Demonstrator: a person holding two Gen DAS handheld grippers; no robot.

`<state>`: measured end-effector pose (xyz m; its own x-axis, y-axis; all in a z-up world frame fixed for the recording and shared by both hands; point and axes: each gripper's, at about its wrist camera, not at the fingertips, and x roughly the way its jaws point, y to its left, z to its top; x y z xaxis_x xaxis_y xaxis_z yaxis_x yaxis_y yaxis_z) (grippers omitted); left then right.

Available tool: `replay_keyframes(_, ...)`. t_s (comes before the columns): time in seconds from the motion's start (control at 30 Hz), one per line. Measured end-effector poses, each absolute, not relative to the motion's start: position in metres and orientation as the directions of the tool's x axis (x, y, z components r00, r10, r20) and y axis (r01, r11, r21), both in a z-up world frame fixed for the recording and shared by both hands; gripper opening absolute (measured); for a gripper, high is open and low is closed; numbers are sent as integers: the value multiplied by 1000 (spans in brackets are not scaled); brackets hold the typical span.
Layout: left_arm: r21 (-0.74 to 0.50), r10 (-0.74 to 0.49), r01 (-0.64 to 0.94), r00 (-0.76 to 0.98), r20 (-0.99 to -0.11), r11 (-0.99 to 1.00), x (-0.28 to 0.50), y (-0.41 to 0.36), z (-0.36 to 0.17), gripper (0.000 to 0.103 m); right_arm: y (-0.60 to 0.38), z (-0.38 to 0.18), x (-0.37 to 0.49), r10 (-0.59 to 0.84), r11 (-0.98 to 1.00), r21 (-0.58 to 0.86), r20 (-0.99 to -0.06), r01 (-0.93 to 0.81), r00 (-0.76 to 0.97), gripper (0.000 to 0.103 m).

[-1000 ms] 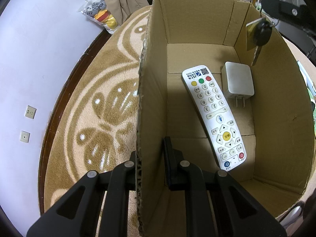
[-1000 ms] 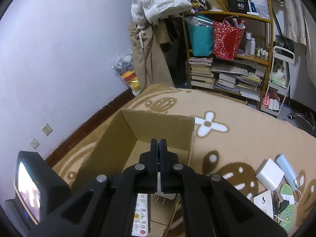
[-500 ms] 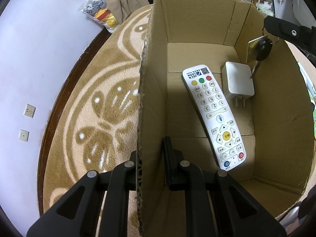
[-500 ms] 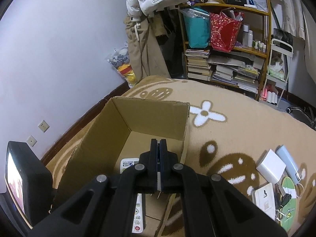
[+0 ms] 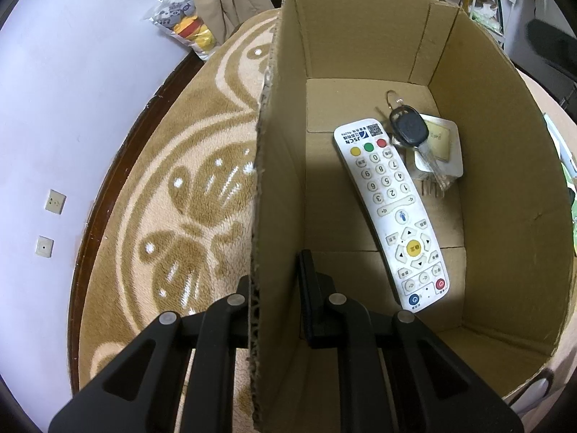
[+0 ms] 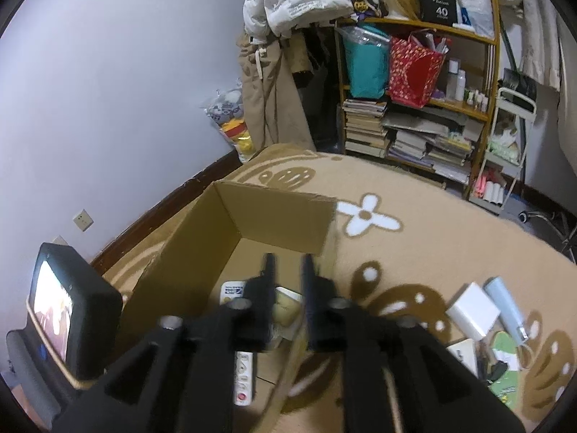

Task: Organize rigid objects
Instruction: 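Carry the keys into the box and drop them onto the remote, then grasp the cartoon-printed mug with the right gripper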

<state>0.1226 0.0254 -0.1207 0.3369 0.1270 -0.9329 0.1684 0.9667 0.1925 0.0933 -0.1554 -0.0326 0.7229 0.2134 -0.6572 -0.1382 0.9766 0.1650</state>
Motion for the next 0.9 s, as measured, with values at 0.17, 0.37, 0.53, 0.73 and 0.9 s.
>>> replay_keyframes(0.17, 201, 133, 173, 339, -931, 964, 122, 24, -120, 13, -175, -31, 80, 179, 982, 168, -650, -91, 739, 68)
replay_keyframes(0.37, 204, 136, 170, 341, -930, 964, 122, 23, -120, 13, -198, -46, 57, 138, 986, 163, -699, -33, 702, 70)
replay_keyframes(0.53, 198, 131, 169, 340, -931, 966, 122, 22, -121, 13, -215, -67, 31, 100, 985, 168, -731, 36, 675, 70)
replay_keyframes(0.73, 197, 131, 169, 339, -932, 966, 121, 23, -120, 13, -231, -93, 16, 54, 985, 144, -780, 96, 623, 70)
replay_keyframes(0.9, 197, 131, 169, 338, -932, 966, 121, 23, -119, 13, -252, -110, 5, 43, 972, 172, -804, 162, 594, 70)
